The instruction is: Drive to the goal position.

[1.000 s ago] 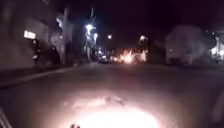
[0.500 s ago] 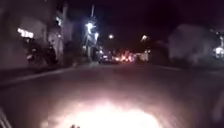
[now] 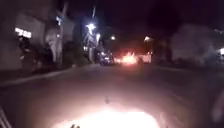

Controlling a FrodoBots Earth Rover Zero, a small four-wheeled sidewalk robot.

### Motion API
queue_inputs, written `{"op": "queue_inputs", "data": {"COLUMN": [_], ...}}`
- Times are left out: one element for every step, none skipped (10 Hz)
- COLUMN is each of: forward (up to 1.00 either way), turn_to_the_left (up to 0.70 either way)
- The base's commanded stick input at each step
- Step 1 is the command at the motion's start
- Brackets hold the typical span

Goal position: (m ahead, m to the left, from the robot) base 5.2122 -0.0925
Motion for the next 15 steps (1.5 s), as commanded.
{"op": "queue_inputs", "data": {"forward": [1.00,1.00,1.00,1.00,1.00,1.00,1.00,1.00,1.00,1.00,1.00,1.00,1.00,1.00,1.00], "turn_to_the_left": [0.00,0.00,0.00,0.00,0.00,0.00,0.00,0.00,0.00,0.00,0.00,0.00,0.00,0.00,-0.05]}}
